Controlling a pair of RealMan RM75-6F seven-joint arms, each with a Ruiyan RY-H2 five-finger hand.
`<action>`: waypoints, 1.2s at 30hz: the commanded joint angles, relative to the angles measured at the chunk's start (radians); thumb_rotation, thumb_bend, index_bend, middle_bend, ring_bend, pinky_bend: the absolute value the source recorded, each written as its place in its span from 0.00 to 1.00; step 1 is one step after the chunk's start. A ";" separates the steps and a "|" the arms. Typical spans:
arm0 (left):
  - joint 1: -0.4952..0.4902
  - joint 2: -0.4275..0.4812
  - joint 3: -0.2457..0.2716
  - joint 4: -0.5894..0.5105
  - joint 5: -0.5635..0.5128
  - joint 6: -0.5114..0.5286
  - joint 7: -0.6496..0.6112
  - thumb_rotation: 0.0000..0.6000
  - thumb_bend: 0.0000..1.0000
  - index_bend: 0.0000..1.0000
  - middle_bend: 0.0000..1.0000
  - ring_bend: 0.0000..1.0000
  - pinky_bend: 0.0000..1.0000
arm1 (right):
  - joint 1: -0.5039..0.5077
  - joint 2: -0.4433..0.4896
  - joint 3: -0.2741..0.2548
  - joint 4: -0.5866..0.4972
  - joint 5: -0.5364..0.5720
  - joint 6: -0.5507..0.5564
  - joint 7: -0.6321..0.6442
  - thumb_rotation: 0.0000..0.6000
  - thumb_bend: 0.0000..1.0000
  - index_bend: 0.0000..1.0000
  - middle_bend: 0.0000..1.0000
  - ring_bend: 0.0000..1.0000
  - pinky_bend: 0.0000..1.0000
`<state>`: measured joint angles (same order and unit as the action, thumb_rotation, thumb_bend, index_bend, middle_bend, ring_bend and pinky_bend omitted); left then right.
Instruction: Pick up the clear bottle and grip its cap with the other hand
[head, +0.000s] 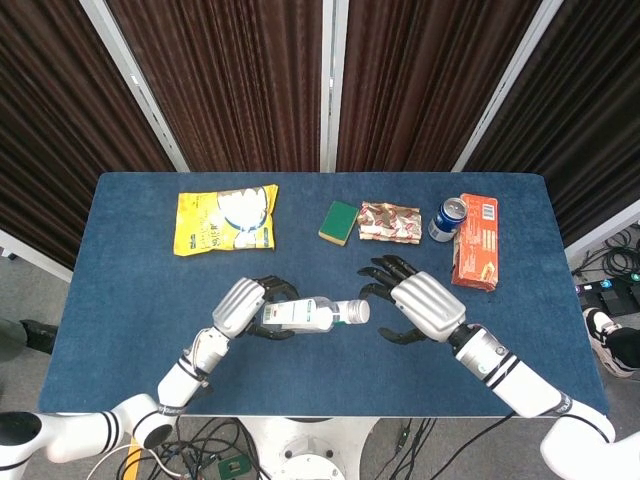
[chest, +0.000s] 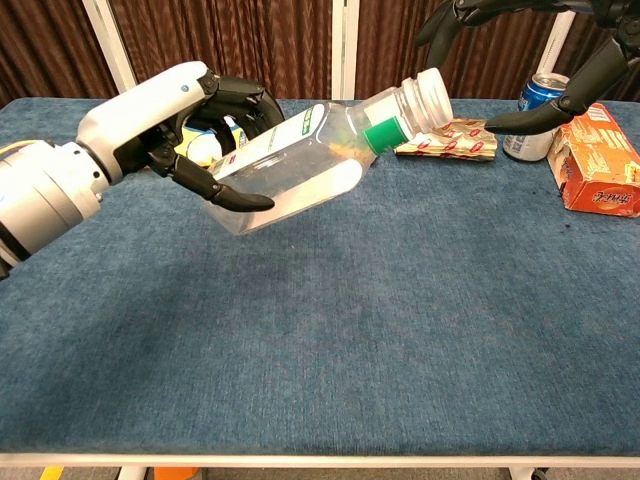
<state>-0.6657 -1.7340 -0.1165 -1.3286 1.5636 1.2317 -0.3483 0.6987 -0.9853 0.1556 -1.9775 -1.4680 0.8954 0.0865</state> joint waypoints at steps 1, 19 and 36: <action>0.000 -0.001 0.000 0.001 -0.001 -0.001 0.000 1.00 0.23 0.50 0.49 0.40 0.54 | 0.001 0.000 -0.001 0.001 -0.002 0.001 0.001 1.00 0.19 0.31 0.12 0.00 0.00; -0.005 0.004 -0.003 -0.006 -0.011 -0.014 -0.024 1.00 0.23 0.50 0.49 0.40 0.54 | 0.006 -0.045 0.007 0.036 -0.005 0.038 -0.030 1.00 0.21 0.30 0.14 0.00 0.00; -0.005 0.017 -0.005 -0.028 -0.016 -0.019 -0.043 1.00 0.23 0.50 0.49 0.40 0.54 | 0.009 -0.101 0.013 0.061 -0.014 0.084 -0.086 1.00 0.21 0.32 0.15 0.00 0.00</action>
<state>-0.6709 -1.7169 -0.1216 -1.3568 1.5477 1.2129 -0.3912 0.7069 -1.0852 0.1679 -1.9172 -1.4822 0.9784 0.0013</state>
